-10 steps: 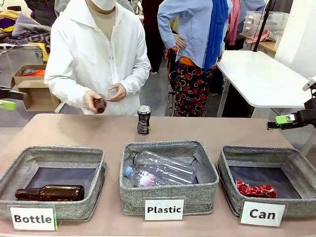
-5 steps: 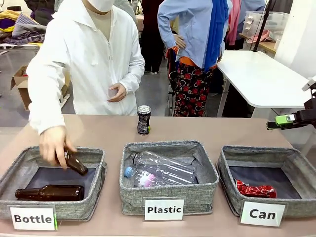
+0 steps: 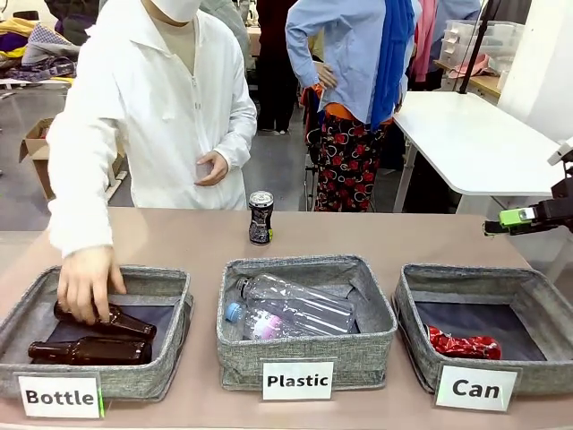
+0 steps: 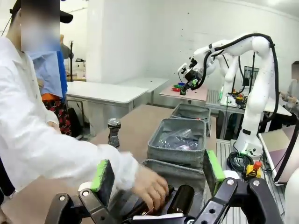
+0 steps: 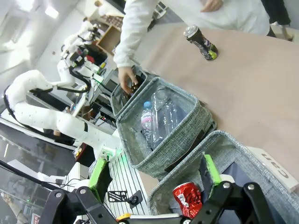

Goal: Sort the can waste into the basket.
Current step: Pick up the can waste from the table and place it in the right Fabric basket.

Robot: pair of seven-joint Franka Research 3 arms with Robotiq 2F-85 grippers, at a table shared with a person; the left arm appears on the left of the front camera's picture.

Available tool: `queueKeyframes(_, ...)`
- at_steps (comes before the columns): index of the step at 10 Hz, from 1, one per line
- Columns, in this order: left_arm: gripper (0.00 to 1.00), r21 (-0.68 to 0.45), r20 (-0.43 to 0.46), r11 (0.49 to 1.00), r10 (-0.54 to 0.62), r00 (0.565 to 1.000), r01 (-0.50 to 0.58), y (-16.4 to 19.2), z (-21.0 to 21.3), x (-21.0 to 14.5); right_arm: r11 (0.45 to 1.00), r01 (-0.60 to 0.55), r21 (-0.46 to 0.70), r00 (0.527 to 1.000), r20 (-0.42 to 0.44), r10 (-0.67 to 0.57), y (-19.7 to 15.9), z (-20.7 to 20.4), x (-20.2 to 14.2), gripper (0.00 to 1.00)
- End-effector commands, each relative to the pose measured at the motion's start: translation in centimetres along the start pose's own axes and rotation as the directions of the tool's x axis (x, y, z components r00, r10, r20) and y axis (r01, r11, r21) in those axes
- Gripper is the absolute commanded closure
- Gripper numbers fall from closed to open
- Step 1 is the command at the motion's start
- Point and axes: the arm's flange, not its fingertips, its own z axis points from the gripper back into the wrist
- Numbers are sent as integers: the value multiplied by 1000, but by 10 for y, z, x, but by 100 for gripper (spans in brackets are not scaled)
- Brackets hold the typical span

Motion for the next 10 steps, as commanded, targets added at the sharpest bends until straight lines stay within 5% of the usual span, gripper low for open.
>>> queueKeyframes(1,0,-34,19,999,-25,1000,25,10,1,-1,1000,-13,8,1000,10,13,1,0,2,0)
queueKeyframes(3,0,-52,-5,998,-37,999,37,17,-24,11,1000,-13,8,1000,10,13,1,0,2,0)
queueKeyframes(5,0,19,-119,999,-31,992,33,31,-86,20,1000,-13,8,1000,10,13,1,0,2,0)
queueKeyframes(8,0,195,-436,973,-28,899,125,99,-231,-6,1000,-13,8,1000,10,13,1,0,2,0)
queueKeyframes(10,0,70,-557,984,-97,825,163,133,-328,-42,1000,-13,8,1000,10,13,1,0,2,0)
